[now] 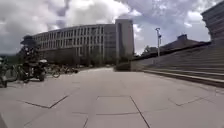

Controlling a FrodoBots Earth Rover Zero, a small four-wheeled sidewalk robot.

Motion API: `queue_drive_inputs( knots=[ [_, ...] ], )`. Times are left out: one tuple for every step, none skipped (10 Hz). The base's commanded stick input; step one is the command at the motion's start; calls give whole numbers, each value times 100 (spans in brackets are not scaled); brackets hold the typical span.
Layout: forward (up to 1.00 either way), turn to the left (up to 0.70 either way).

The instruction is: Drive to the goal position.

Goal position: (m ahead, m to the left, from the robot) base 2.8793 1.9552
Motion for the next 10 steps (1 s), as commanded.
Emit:
queue_drive_inputs(
  knots=[
    [100, 0],
    [100, 0],
    [100, 0],
    [100, 0],
    [100, 0],
    [100, 0],
    [100, 0],
    [100, 0],
    [100, 0],
    [100, 0]
  ],
)
